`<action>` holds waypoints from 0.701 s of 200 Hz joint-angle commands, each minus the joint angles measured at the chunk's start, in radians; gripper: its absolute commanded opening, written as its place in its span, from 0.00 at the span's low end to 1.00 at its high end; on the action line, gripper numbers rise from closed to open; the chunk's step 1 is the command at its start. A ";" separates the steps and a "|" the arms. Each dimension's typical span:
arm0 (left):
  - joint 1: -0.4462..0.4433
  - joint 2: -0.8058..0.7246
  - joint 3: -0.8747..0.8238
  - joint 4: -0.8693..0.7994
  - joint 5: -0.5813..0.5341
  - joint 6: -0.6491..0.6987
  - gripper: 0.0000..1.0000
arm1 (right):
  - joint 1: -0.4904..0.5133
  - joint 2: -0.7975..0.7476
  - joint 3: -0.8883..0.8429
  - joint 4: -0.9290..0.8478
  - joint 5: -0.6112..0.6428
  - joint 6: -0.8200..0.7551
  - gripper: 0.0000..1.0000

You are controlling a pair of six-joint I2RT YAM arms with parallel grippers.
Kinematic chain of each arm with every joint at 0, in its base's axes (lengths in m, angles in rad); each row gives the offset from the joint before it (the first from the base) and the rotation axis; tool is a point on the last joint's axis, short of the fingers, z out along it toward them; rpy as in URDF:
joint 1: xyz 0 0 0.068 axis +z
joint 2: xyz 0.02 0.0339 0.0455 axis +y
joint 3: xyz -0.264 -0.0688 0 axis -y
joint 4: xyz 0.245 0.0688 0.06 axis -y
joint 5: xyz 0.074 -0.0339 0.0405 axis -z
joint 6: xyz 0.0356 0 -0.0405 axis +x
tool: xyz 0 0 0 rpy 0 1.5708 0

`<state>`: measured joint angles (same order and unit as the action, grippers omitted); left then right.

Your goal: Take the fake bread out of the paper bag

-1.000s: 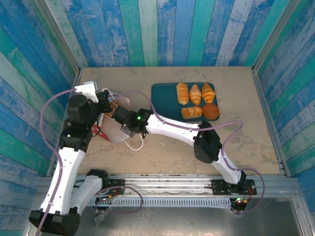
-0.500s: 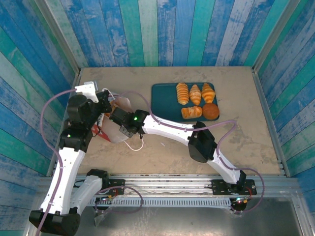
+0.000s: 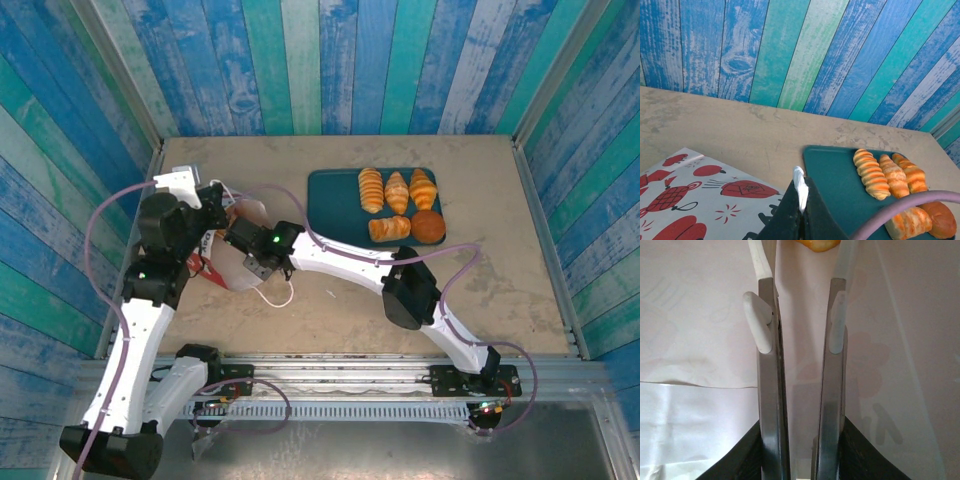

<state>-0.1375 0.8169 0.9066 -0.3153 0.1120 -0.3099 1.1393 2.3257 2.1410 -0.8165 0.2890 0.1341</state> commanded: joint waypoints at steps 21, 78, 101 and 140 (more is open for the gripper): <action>-0.001 0.034 -0.011 0.055 0.050 -0.032 0.00 | -0.024 -0.126 -0.036 -0.012 -0.125 0.034 0.33; -0.001 0.053 -0.014 0.075 0.065 -0.051 0.00 | -0.073 -0.202 -0.110 -0.054 -0.283 0.051 0.33; -0.001 0.058 -0.018 0.074 0.066 -0.053 0.00 | -0.086 -0.233 -0.131 -0.088 -0.316 0.052 0.33; -0.001 0.064 -0.049 0.100 0.080 -0.061 0.00 | -0.104 -0.295 -0.155 -0.179 -0.390 0.040 0.34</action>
<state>-0.1375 0.8711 0.8829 -0.2584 0.1631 -0.3603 1.0420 2.1208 1.9942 -0.9279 -0.0322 0.1726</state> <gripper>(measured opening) 0.045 0.340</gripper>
